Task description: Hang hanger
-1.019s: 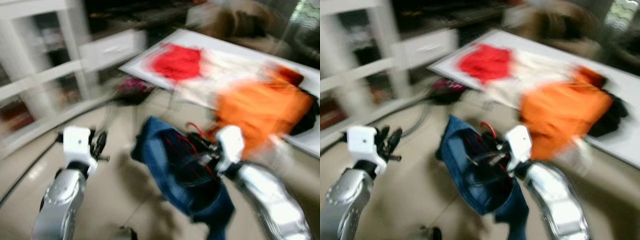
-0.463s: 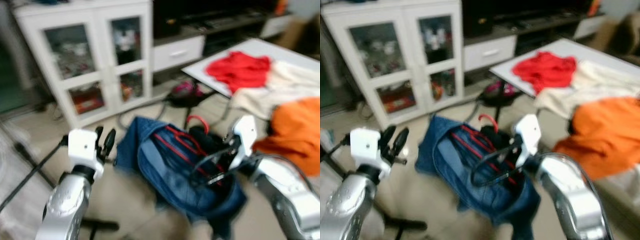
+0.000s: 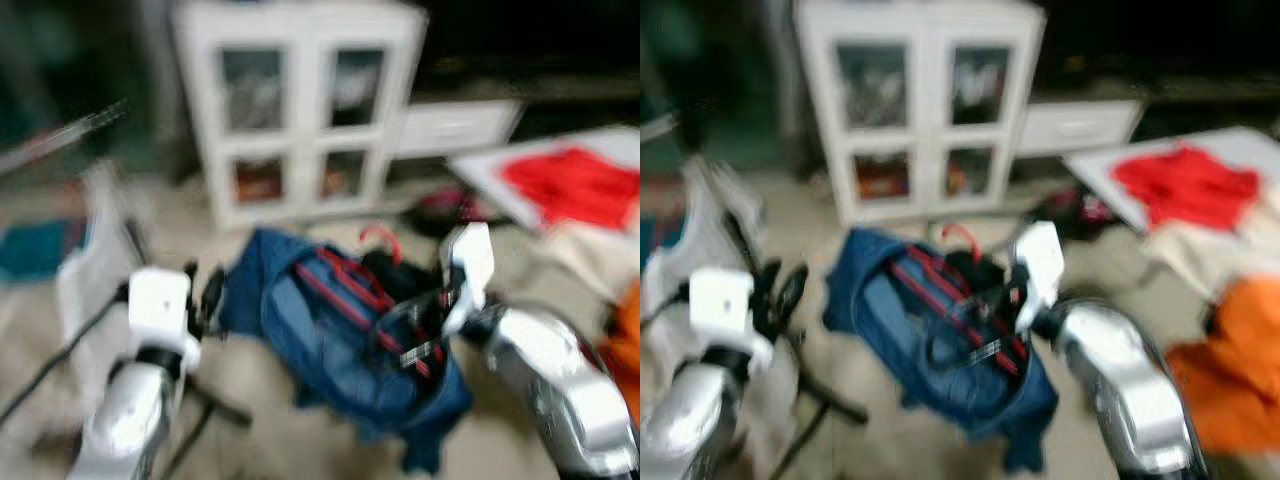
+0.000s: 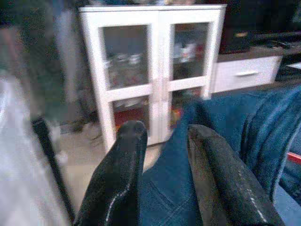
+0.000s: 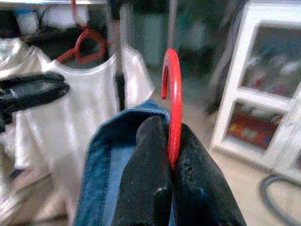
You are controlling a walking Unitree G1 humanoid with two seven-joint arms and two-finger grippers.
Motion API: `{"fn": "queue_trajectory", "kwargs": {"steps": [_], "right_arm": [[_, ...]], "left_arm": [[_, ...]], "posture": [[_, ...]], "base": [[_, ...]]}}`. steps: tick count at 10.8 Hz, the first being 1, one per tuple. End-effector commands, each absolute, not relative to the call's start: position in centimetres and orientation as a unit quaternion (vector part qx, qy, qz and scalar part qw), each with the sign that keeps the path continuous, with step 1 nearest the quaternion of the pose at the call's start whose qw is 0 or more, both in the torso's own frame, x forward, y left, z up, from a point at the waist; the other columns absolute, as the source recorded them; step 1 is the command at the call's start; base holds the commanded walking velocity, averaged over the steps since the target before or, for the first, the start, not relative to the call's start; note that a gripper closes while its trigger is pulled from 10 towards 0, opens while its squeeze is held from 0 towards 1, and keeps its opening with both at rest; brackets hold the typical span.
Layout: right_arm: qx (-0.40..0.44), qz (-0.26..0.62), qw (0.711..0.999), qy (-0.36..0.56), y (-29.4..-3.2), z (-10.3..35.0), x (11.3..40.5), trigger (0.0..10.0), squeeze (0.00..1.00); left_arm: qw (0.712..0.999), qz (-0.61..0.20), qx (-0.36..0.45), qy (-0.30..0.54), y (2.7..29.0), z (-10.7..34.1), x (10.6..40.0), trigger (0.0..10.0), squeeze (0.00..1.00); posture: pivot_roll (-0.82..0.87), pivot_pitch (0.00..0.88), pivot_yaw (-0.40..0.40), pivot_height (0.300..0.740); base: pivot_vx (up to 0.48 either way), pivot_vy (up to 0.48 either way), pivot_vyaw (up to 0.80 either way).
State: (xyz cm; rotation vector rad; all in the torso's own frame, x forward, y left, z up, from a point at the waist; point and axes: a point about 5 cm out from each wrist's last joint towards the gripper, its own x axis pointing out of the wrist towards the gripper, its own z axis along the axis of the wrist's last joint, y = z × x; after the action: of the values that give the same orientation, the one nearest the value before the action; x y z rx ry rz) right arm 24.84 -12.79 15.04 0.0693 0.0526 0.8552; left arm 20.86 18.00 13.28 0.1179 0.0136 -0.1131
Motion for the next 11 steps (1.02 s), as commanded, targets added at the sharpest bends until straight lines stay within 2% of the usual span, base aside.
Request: {"fn": "queue_trajectory", "kwargs": {"steps": [1, 3, 7, 9, 10, 11], "right_arm": [[0.027, 0.409, 0.912, 0.001, -12.7, 16.1, 25.3, 10.0, 0.00], [0.036, 0.389, 0.920, 0.001, -12.5, 15.8, 25.5, 10.0, 0.00], [0.058, 0.300, 0.952, 0.004, -12.7, 14.8, 24.0, 10.0, 0.00], [0.022, 0.252, 0.967, 0.021, -13.4, 14.3, 23.4, 10.0, 0.00], [0.025, 0.207, 0.978, 0.015, -14.5, 14.7, 23.6, 10.0, 0.00], [0.012, 0.213, 0.977, 0.013, -14.5, 14.9, 23.6, 10.0, 0.00]], "left_arm": [[0.997, -0.052, 0.064, 0.008, 18.1, 13.4, 20.7, 10.0, 0.00], [0.996, -0.055, 0.076, 0.006, 18.4, 13.8, 20.8, 10.0, 0.00], [0.993, -0.086, 0.083, -0.013, 18.9, 14.6, 23.5, 10.0, 0.00], [0.996, -0.074, 0.041, -0.016, 19.0, 14.3, 24.8, 10.0, 0.00], [0.996, -0.073, 0.041, -0.020, 18.6, 14.0, 25.0, 10.0, 0.00], [0.996, -0.068, 0.054, -0.024, 18.4, 14.1, 24.9, 10.0, 0.00]], "posture": [[-0.02, 0.000, -0.063, 0.740], [-0.01, 0.000, -0.050, 0.740], [-0.04, 0.000, 0.058, 0.740], [-0.08, 0.000, 0.086, 0.740], [-0.10, 0.000, 0.079, 0.740], [-0.10, 0.000, 0.075, 0.740]], "base": [[0.000, -0.375, 0.80], [0.000, -0.377, 0.80], [0.000, -0.366, 0.80], [0.000, 0.000, 0.80], [0.000, 0.000, 0.00], [0.000, 0.000, 0.00]]}}
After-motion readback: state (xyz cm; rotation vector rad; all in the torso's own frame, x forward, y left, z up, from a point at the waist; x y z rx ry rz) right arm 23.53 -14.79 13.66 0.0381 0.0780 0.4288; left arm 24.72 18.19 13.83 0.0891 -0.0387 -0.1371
